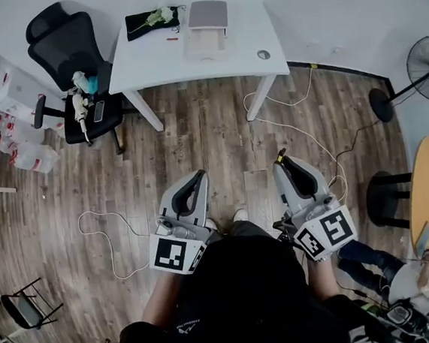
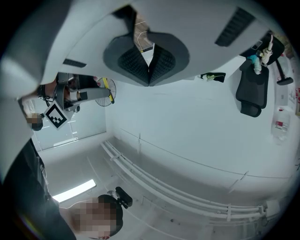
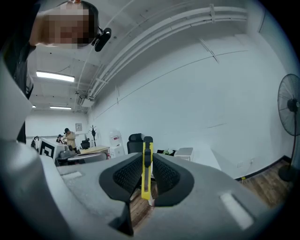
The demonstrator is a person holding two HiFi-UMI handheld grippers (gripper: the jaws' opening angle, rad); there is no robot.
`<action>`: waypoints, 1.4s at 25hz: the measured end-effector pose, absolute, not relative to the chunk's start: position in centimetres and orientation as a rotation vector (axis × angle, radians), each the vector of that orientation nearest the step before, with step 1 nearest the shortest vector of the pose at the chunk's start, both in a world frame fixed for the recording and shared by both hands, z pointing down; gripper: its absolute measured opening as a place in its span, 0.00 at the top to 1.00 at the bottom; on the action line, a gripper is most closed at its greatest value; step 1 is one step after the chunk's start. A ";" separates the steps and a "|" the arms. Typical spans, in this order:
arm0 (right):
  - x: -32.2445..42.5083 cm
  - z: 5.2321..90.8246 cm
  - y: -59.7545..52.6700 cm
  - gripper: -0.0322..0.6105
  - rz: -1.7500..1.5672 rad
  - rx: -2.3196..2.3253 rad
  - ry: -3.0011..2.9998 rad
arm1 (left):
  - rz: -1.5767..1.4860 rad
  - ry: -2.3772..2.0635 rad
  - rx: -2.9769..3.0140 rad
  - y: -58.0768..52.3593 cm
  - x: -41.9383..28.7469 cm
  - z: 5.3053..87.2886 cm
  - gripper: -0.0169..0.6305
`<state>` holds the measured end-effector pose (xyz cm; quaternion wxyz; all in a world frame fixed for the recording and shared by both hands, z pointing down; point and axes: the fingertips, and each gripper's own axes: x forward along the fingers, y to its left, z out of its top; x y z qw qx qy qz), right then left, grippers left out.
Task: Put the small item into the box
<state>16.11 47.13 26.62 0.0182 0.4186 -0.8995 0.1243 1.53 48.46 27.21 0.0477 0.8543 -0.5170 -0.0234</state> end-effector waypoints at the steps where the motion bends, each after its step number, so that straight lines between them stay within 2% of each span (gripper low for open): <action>1: 16.8 26.4 47.0 0.84 0.373 1.303 -2.805 | -0.062 -1.578 2.614 48.2 2.3 27.1 0.97; 7: 20.7 26.3 45.9 0.84 0.363 1.284 -2.869 | -0.090 -1.622 2.599 47.0 6.4 26.8 0.97; 15: 21.0 27.4 43.9 0.84 0.430 1.309 -2.849 | -0.081 -1.608 2.603 44.5 6.8 27.5 0.97; 24: 15.7 28.1 37.4 0.84 0.430 1.375 -2.789 | -0.084 -1.524 2.635 37.3 1.6 28.7 0.97; 35: 7.8 26.9 28.8 0.84 0.401 1.527 -2.726 | -0.226 -1.295 2.800 26.9 -3.5 25.4 0.97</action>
